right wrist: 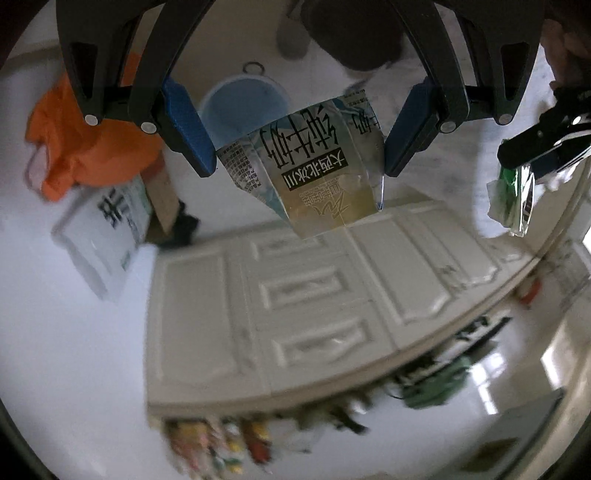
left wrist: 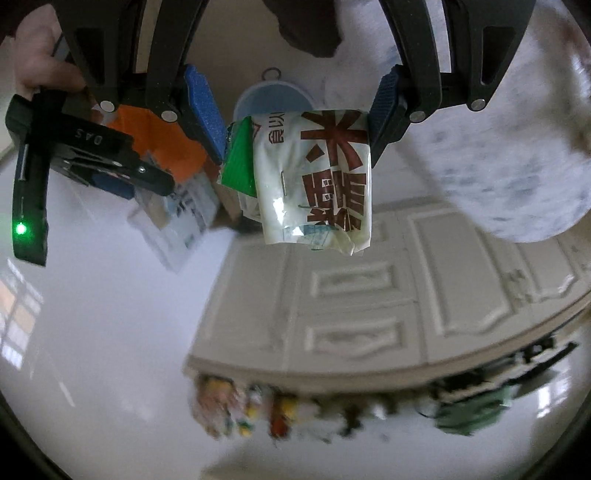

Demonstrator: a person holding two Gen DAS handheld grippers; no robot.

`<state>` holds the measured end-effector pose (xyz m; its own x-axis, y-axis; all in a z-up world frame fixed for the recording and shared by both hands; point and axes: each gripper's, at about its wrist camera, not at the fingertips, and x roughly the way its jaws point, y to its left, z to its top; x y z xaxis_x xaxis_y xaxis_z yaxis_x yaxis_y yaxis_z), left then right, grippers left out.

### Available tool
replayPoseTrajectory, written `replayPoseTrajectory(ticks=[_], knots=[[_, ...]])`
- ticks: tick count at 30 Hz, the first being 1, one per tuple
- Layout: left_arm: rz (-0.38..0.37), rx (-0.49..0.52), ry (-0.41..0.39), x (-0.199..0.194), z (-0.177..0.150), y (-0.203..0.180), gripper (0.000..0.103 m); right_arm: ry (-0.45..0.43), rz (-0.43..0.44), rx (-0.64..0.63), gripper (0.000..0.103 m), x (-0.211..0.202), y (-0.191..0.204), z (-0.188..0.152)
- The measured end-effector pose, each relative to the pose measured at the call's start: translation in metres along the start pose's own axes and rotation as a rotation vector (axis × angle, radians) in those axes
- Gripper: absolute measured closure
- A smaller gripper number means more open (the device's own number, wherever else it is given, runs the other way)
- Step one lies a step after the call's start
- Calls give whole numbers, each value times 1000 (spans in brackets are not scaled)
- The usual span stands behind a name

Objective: Collect trash
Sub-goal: 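Carry the carton and snack bag in both tools over the blue bin, then open both tools to drop the carton and bag into the bin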

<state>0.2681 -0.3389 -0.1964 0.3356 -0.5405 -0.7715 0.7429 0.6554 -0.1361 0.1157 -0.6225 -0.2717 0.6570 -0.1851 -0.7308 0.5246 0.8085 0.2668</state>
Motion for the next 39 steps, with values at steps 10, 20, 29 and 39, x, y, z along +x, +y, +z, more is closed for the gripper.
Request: replayPoseTrajectory(ticks=[10,20,29,39], knots=[[-49,54,237,150,62,-20,36,128,-6,132,11,81,-59,-9],[17,106,359,235,92,-41,17,228,17,329,5,131,-105,-26],[85,123,270,208,115,-32,5,195,0,321,0,106,-89,-27],[100,98,87,103,124,-21,2,97,2,257,0,37,-37,-17]])
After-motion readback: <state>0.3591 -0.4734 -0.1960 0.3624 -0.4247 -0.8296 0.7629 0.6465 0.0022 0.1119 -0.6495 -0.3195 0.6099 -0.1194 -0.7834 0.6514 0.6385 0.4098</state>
